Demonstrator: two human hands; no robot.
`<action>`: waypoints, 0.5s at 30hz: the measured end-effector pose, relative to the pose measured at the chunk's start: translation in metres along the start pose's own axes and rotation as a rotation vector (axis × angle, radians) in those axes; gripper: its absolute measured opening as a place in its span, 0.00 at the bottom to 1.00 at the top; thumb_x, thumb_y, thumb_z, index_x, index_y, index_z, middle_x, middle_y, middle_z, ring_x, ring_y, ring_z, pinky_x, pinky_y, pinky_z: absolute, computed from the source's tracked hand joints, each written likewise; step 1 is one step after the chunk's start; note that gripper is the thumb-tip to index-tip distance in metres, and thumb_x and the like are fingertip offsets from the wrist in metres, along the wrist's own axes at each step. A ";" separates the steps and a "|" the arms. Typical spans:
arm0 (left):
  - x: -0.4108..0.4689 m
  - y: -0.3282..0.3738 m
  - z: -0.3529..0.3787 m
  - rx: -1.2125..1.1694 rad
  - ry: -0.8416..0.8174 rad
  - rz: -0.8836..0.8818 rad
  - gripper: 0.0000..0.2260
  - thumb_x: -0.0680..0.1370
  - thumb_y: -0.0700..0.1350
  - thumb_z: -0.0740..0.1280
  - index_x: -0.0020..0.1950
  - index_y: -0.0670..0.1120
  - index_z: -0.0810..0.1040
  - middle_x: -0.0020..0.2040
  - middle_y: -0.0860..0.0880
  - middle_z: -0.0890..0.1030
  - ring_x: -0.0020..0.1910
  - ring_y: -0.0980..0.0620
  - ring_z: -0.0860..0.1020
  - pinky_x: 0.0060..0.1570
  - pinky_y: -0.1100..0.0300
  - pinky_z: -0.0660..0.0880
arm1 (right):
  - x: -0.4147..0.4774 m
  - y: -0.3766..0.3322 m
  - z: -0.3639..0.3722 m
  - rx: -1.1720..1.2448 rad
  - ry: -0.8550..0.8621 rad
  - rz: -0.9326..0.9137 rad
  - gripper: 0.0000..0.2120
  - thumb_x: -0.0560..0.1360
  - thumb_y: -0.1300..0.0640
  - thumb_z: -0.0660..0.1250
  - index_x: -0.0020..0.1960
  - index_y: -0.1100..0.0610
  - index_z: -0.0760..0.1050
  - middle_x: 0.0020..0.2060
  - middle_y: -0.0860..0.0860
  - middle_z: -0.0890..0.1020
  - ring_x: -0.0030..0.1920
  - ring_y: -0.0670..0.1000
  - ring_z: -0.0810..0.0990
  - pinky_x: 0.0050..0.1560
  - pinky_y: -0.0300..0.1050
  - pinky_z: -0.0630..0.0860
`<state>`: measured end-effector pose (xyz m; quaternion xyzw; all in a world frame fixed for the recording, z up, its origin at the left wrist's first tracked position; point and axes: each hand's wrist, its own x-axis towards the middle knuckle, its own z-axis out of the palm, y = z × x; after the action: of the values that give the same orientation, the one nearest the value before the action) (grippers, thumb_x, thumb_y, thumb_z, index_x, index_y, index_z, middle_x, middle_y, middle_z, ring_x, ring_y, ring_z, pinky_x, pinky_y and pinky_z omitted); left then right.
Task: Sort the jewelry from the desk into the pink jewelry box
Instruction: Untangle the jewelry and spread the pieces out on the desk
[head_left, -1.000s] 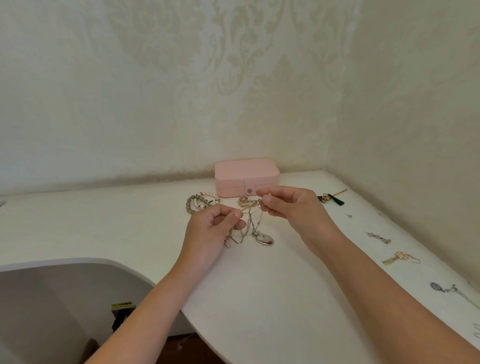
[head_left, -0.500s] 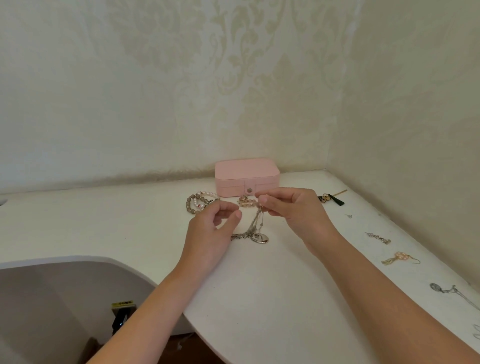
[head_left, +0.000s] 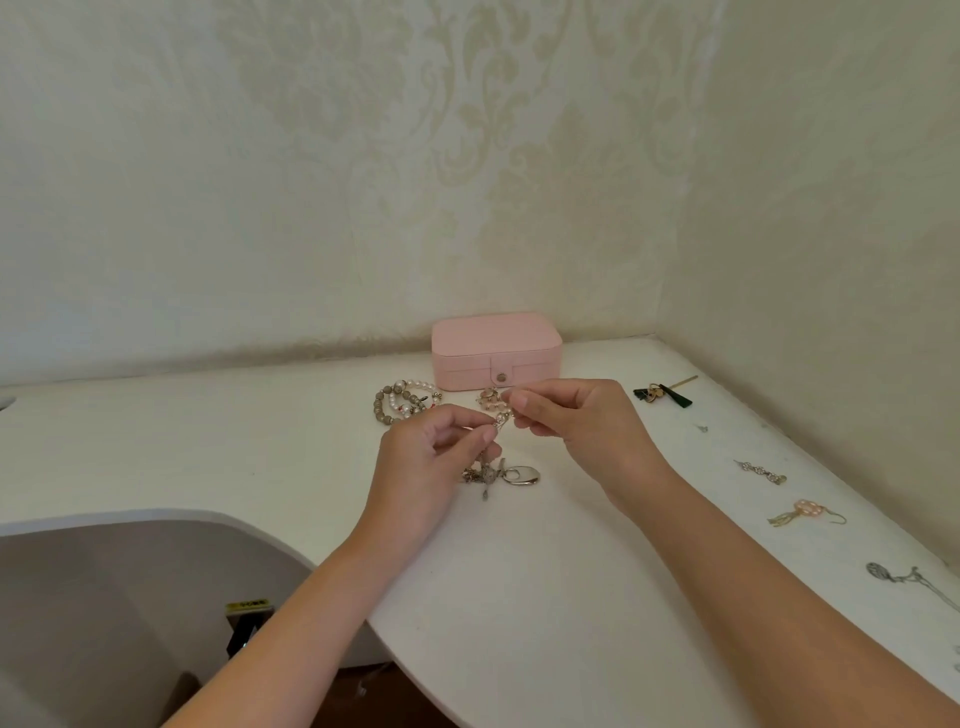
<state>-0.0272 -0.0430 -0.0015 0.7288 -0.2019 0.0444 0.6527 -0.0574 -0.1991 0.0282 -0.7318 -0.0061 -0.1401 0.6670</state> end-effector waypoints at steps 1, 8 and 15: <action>0.000 0.000 0.000 0.004 0.014 -0.002 0.02 0.74 0.41 0.70 0.44 0.47 0.82 0.34 0.49 0.84 0.35 0.57 0.81 0.44 0.63 0.76 | 0.000 0.000 0.000 0.000 0.001 0.006 0.03 0.73 0.58 0.70 0.45 0.56 0.83 0.37 0.53 0.83 0.38 0.45 0.80 0.42 0.32 0.77; -0.001 0.001 -0.002 0.029 0.077 0.068 0.03 0.75 0.40 0.70 0.43 0.45 0.83 0.36 0.52 0.84 0.36 0.60 0.80 0.40 0.70 0.73 | -0.001 -0.002 -0.001 0.025 -0.074 0.028 0.05 0.73 0.65 0.69 0.47 0.59 0.81 0.36 0.54 0.84 0.36 0.45 0.82 0.41 0.33 0.77; 0.001 0.000 -0.003 0.014 0.106 0.078 0.04 0.73 0.39 0.71 0.41 0.49 0.83 0.36 0.55 0.84 0.36 0.61 0.79 0.39 0.72 0.72 | -0.001 0.000 0.001 -0.066 -0.081 0.009 0.07 0.70 0.67 0.72 0.47 0.60 0.82 0.36 0.51 0.83 0.36 0.43 0.80 0.41 0.32 0.77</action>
<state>-0.0253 -0.0401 -0.0006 0.7214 -0.1950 0.1097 0.6554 -0.0582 -0.1982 0.0280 -0.7585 -0.0253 -0.1073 0.6423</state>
